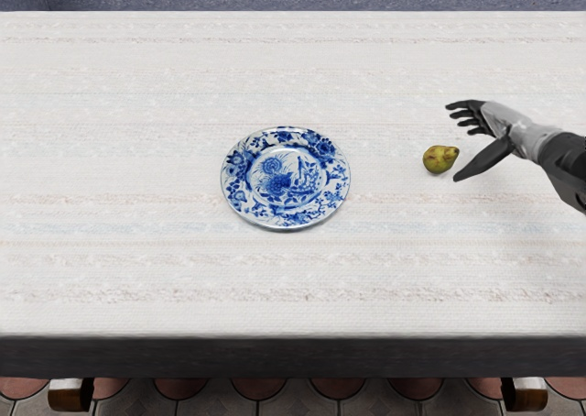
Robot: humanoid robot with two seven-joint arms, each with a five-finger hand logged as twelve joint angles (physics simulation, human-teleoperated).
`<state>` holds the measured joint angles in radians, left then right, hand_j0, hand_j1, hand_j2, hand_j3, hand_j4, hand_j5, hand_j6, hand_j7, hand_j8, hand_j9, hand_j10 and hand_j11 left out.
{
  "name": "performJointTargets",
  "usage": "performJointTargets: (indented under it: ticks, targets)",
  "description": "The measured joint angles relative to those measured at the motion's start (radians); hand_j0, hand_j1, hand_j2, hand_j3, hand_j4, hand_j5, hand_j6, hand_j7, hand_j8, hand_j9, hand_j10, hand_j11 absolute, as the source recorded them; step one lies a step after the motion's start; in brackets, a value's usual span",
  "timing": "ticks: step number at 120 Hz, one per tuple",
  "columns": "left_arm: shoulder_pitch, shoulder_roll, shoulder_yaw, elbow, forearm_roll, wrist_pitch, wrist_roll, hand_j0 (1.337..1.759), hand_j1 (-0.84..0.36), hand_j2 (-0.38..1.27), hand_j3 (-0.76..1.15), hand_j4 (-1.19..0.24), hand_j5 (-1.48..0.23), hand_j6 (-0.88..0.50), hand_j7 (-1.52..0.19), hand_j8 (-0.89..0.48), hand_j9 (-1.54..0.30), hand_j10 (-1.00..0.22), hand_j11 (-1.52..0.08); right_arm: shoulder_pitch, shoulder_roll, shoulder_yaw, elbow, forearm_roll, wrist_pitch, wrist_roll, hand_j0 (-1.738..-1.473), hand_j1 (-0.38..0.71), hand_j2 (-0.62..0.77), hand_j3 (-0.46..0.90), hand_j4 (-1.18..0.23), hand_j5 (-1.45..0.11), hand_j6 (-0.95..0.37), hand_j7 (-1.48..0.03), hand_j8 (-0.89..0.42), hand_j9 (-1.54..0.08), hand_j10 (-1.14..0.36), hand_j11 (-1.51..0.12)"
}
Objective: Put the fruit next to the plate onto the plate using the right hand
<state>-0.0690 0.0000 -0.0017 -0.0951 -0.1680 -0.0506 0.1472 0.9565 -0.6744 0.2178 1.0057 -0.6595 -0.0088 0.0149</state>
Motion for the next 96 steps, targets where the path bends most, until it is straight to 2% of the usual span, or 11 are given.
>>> performJointTargets:
  ticks: [28, 61, 96]
  targets:
    - [0.0, 0.0, 0.0, 0.0, -0.001, 0.0, 0.0, 1.658, 0.32, 0.0, 0.0, -0.02, -0.03, -0.02, -0.03, -0.02, -0.03, -0.02, -0.03, 0.003, 0.037, -0.034, -0.01, -0.007, -0.102, -0.006, -1.658, -0.02, -0.05, 0.0, -0.28, -0.36, -0.28, -0.36, -0.28, -0.36, -0.28, -0.36]
    - [-0.001, 0.0, 0.0, 0.0, -0.001, 0.0, 0.0, 1.658, 0.32, 0.0, 0.0, -0.02, -0.03, -0.02, -0.03, -0.02, -0.03, -0.02, -0.03, 0.014, 0.1, -0.068, -0.049, -0.009, -0.148, -0.054, -1.658, 0.02, -0.06, 0.0, -0.31, -0.4, -0.31, -0.4, -0.31, -0.4, -0.31, -0.4]
    - [0.0, 0.0, 0.0, 0.0, 0.0, 0.0, 0.0, 1.658, 0.32, 0.0, 0.0, -0.02, -0.03, -0.02, -0.03, -0.02, -0.03, -0.02, -0.03, 0.026, 0.147, -0.092, -0.09, -0.009, -0.158, -0.084, -1.658, 0.07, -0.07, 0.0, -0.35, -0.45, -0.35, -0.45, -0.35, -0.45, -0.35, -0.45]
